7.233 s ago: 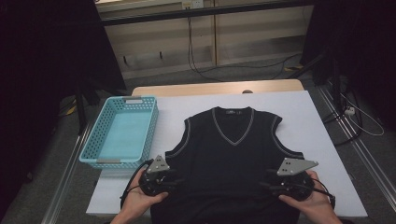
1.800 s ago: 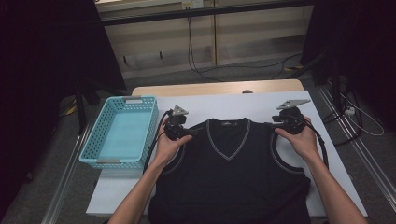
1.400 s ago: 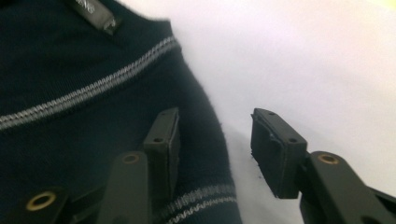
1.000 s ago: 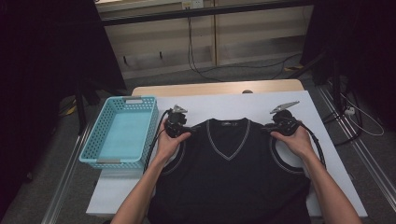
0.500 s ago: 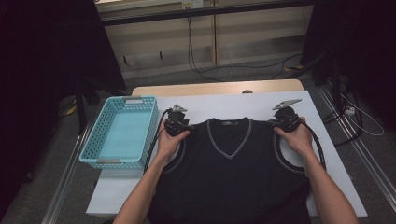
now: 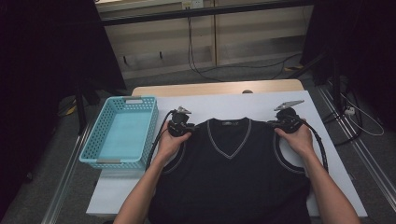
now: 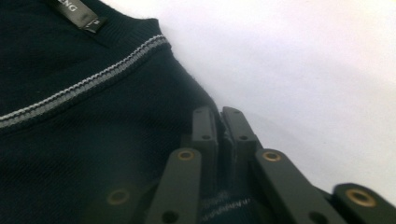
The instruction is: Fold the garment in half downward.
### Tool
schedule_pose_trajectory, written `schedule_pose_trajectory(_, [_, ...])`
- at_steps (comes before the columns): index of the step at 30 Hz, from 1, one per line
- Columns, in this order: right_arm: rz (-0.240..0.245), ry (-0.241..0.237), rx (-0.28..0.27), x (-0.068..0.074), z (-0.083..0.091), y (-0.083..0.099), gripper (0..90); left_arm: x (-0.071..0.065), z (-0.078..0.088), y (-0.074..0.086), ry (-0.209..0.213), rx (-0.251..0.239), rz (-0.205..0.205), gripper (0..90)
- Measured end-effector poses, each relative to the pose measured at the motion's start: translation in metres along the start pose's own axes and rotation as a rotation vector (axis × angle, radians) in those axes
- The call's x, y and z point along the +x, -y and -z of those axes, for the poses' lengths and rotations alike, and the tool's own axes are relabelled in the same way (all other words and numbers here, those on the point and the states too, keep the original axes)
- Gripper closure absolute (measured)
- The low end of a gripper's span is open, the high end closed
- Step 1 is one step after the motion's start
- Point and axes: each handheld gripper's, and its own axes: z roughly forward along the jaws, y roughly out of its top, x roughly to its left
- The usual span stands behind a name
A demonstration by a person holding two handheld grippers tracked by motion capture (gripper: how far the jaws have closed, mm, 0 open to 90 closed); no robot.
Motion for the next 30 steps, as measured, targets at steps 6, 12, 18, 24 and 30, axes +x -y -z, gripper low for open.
schedule_pose_trajectory(6, [-0.032, 0.023, 0.002, -0.005, 0.002, 0.003, 61.1, 0.000, 0.002, 0.000, 0.017, 0.006, 0.031, 86.1])
schedule_pose_trajectory(12, [-0.049, -0.012, 0.018, -0.006, 0.001, 0.002, 64.9, 0.000, 0.003, -0.001, -0.006, -0.007, 0.047, 86.9])
schedule_pose_trajectory(18, [-0.019, -0.059, 0.033, 0.000, 0.001, -0.001, 82.4, 0.010, 0.008, -0.003, 0.000, -0.040, 0.088, 87.5])
schedule_pose_trajectory(24, [-0.019, -0.043, -0.001, 0.000, 0.003, -0.003, 84.9, 0.011, 0.011, -0.007, 0.001, -0.073, 0.101, 87.6])
schedule_pose_trajectory(30, [-0.029, 0.000, -0.066, 0.000, 0.011, -0.010, 85.2, 0.005, 0.026, -0.024, -0.005, -0.133, 0.063, 87.6])
